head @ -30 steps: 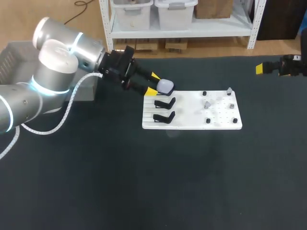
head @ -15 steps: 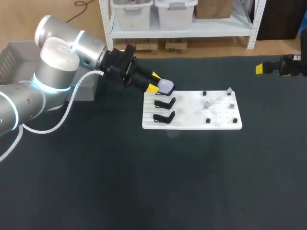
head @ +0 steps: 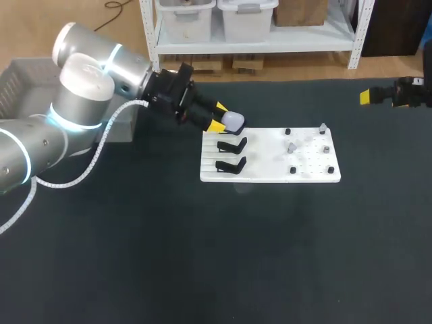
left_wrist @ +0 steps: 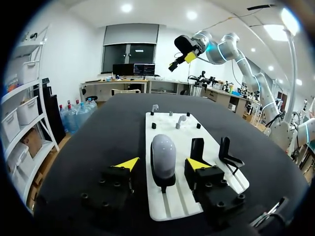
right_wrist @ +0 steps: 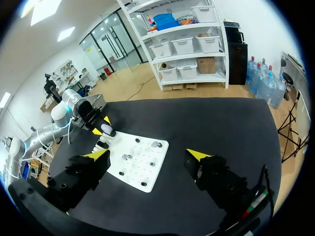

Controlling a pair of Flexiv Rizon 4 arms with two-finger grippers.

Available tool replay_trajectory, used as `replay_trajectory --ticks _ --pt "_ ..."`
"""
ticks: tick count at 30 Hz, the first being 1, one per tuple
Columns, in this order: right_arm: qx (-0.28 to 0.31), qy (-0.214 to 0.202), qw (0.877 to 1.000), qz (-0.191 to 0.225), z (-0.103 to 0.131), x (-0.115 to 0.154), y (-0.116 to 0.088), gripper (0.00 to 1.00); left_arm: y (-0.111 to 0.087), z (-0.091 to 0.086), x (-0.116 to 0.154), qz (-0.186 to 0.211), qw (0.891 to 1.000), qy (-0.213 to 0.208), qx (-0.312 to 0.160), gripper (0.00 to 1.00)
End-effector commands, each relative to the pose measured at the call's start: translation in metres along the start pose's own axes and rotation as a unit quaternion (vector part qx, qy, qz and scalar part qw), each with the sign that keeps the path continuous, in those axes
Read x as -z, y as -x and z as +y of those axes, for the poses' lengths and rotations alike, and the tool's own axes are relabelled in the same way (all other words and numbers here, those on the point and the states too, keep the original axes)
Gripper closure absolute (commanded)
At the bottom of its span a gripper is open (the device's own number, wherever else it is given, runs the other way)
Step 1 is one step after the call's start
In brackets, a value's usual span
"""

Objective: Pick up each earbud case from the left stands, insert the matching earbuds, close the lid, and place the case in the box.

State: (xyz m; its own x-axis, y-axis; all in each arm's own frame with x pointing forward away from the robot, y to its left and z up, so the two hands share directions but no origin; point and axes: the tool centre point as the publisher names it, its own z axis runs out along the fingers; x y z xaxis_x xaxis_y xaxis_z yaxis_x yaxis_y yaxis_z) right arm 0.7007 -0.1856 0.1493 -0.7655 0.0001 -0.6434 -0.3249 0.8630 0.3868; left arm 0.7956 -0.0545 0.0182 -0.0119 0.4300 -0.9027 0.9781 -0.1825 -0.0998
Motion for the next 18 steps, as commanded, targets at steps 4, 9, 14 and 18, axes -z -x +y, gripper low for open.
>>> replay_trajectory --ticks 4,9,14,18 --pt "0.0 0.0 1.0 0.0 0.0002 0.0004 0.0 0.0 0.001 0.004 -0.0051 -0.006 1.0 -0.001 -0.002 0.43" --pt "0.0 0.0 1.0 0.0 0.0002 0.0004 0.0 0.0 0.0014 0.0044 -0.0091 -0.009 1.0 -0.005 -0.002 0.43" --pt "0.0 0.0 1.0 0.0 0.0002 0.0004 0.0 0.0 0.0009 0.004 -0.0115 -0.009 1.0 -0.008 -0.002 0.42" --pt "0.0 0.0 1.0 0.0 0.0002 0.0004 0.0 0.0 0.0002 0.004 -0.012 -0.009 1.0 -0.007 -0.002 0.43"
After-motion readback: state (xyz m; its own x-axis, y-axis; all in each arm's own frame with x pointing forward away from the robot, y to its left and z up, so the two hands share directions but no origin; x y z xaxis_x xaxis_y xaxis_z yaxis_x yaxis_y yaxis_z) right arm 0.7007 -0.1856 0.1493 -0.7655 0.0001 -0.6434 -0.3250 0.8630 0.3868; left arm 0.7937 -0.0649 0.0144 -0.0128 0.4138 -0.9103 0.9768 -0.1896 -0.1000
